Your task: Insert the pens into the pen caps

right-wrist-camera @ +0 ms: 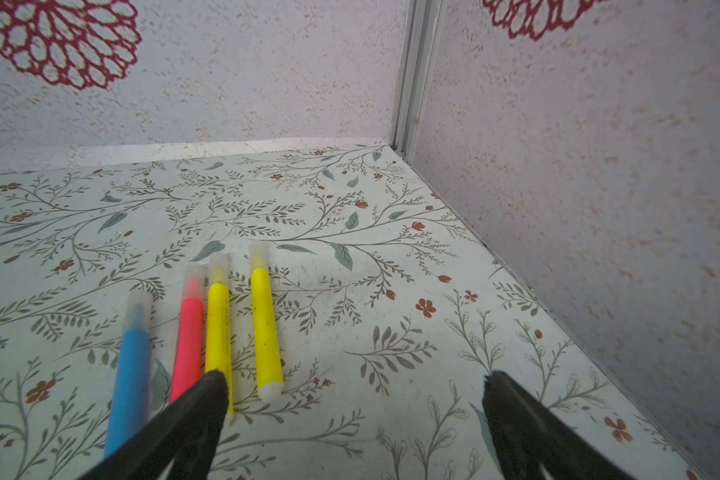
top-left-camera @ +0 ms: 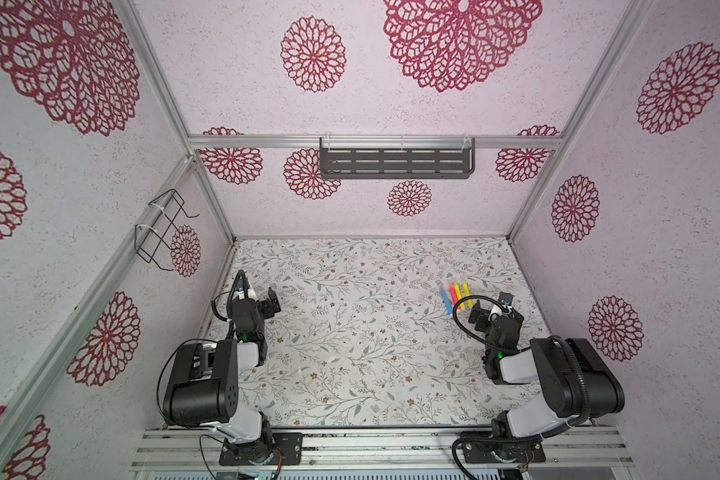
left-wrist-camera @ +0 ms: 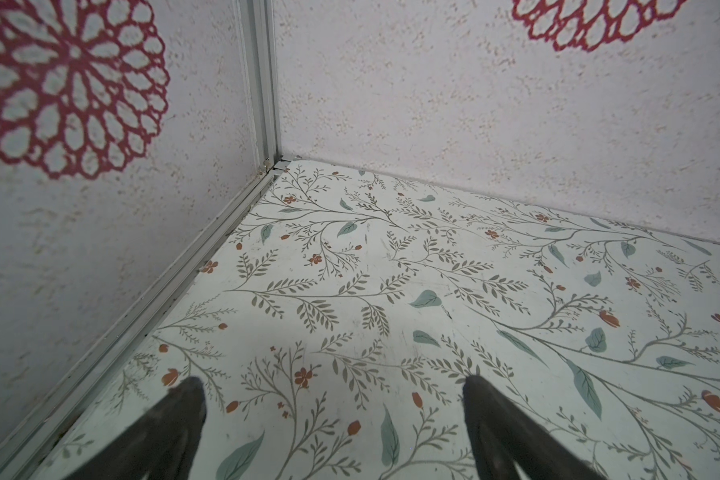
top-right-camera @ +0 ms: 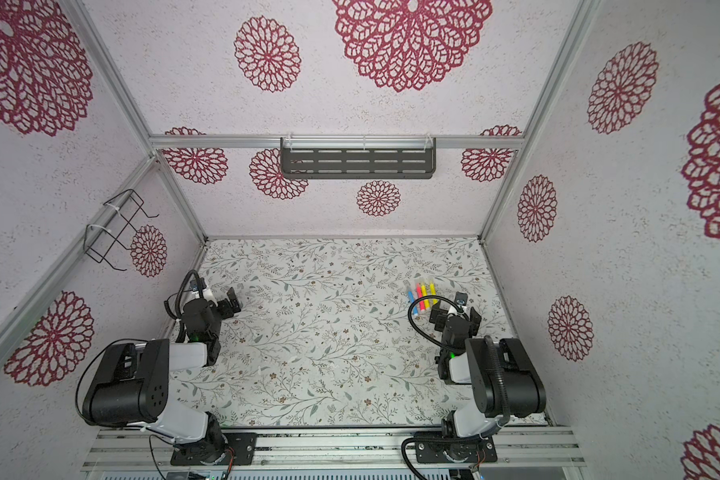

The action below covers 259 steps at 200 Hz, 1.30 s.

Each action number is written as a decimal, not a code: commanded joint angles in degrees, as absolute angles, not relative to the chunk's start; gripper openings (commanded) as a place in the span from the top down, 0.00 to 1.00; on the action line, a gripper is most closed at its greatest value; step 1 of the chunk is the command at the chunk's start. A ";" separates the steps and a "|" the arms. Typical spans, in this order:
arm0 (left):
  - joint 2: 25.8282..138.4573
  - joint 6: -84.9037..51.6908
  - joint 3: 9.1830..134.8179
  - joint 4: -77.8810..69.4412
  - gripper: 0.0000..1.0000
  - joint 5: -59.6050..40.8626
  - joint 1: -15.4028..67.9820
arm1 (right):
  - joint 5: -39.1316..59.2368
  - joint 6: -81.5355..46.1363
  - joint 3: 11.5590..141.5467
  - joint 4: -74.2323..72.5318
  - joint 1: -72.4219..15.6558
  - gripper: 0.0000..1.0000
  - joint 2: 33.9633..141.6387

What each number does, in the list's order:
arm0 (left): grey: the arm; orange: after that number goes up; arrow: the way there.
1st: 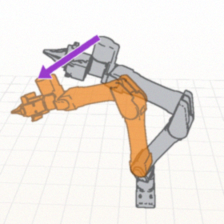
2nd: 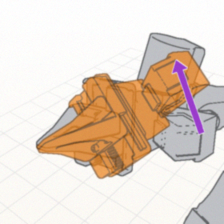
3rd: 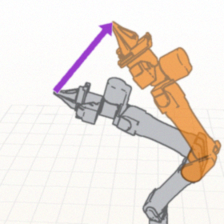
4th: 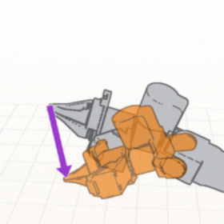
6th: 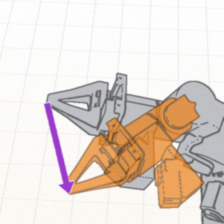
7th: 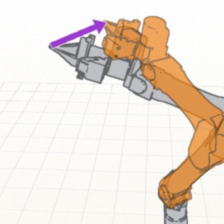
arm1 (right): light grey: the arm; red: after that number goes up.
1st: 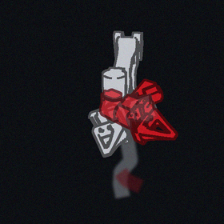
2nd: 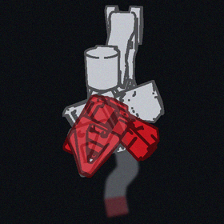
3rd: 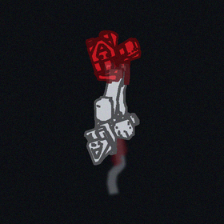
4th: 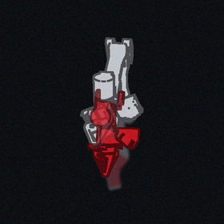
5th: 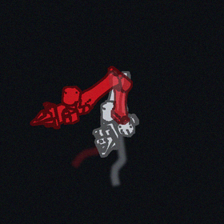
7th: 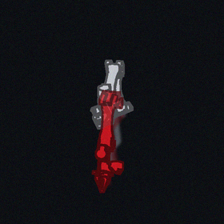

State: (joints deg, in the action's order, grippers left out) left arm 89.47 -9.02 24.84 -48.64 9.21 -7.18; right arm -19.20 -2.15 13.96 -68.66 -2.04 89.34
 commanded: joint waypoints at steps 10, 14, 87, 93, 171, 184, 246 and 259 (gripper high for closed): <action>88.99 -8.13 24.62 -49.01 0.01 8.17 -7.49 | -19.09 -2.91 13.78 -70.35 -2.28 0.01 87.98; 88.95 -8.09 24.61 -49.04 0.01 8.17 -7.53 | -19.07 -2.92 13.80 -70.36 -2.28 0.01 87.98; 88.86 -8.10 24.69 -48.99 0.01 8.09 -7.56 | -19.07 -2.90 13.80 -70.40 -2.26 0.01 87.98; 88.86 -8.13 24.66 -49.01 0.01 8.09 -7.55 | -19.05 -2.98 13.80 -70.40 -2.28 0.01 87.98; 88.86 -8.22 24.62 -49.04 0.01 8.09 -7.56 | -19.00 -2.89 13.80 -70.37 -2.29 0.01 87.98; 88.88 -8.19 24.63 -48.98 0.01 8.09 -7.56 | -19.07 -2.97 13.77 -70.34 -2.29 0.01 87.98; 89.06 -8.34 25.08 -48.38 0.01 7.58 -7.91 | -18.99 -2.88 14.00 -70.04 -2.29 0.01 88.09; 88.85 -8.35 24.68 -48.74 0.01 7.19 -7.98 | -18.97 -2.89 14.58 -69.05 -2.29 0.01 88.21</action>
State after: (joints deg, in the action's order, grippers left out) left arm 89.47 -9.04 24.84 -48.49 8.16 -7.51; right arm -19.20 -2.13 13.96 -68.62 -2.04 89.34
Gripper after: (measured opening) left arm 0.988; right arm 0.989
